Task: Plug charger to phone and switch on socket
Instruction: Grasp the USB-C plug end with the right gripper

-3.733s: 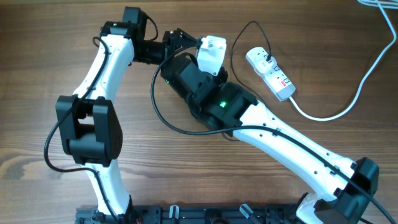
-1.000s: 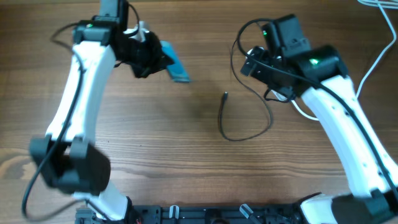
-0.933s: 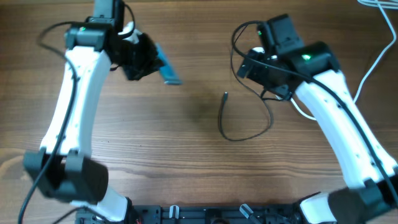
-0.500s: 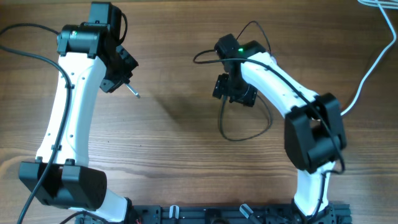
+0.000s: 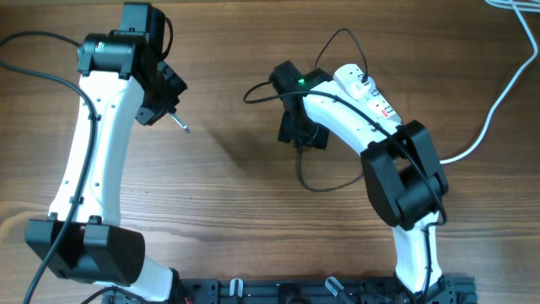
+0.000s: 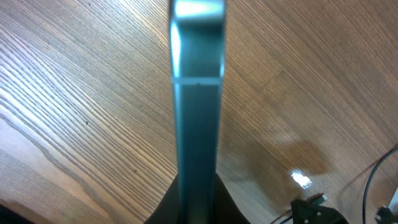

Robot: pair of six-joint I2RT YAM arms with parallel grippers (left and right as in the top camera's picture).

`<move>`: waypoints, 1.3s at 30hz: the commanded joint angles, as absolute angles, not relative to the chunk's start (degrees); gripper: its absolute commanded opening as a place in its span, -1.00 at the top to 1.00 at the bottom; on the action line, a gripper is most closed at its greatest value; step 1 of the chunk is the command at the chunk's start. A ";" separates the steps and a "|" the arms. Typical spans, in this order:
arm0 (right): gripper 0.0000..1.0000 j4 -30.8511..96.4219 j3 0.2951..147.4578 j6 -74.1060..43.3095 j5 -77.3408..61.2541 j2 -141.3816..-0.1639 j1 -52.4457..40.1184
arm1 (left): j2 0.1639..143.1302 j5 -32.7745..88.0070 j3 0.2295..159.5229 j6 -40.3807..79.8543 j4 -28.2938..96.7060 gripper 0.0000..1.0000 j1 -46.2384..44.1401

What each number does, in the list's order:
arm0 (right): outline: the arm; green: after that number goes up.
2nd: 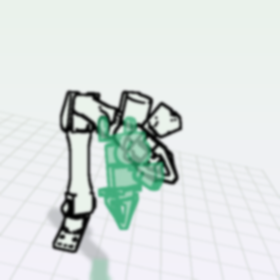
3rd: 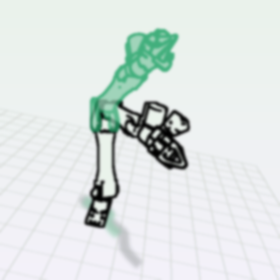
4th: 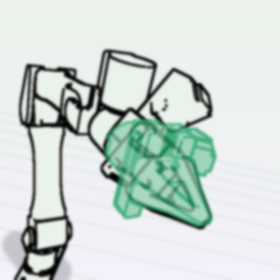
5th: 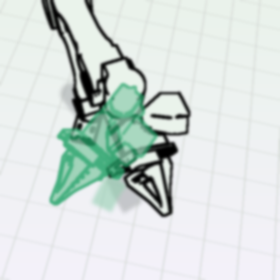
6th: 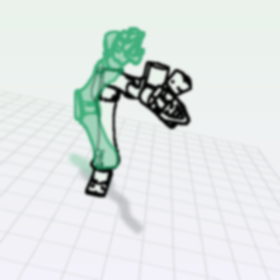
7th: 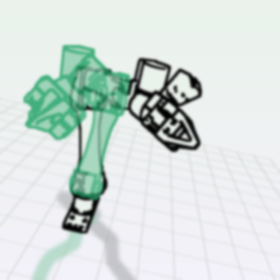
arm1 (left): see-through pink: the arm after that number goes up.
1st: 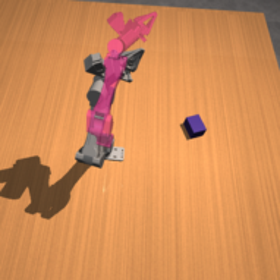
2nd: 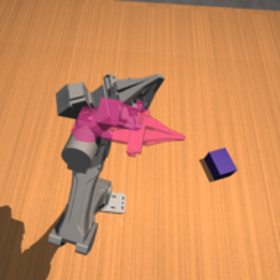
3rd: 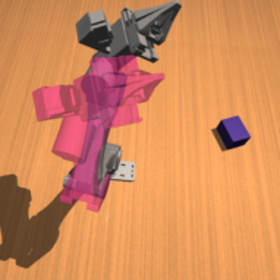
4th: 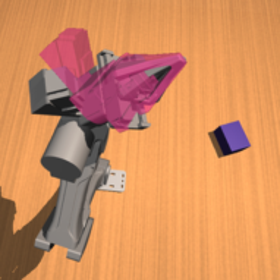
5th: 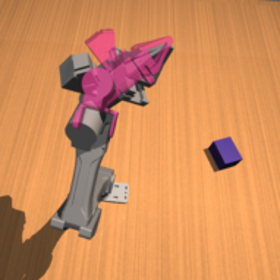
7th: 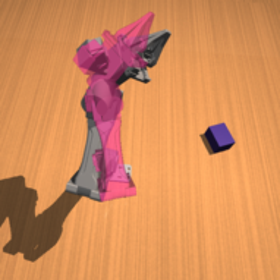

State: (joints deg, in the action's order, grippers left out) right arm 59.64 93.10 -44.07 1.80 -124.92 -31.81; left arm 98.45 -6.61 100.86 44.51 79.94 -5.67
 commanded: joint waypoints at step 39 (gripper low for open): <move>0.64 56.34 92.51 -41.98 4.51 -128.05 -31.81 | 98.37 -8.03 101.47 45.47 79.59 0.92 -5.93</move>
State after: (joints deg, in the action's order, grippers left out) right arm 56.66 93.17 -42.33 3.70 -126.23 -31.79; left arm 98.45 -6.63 100.86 44.51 79.90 -5.67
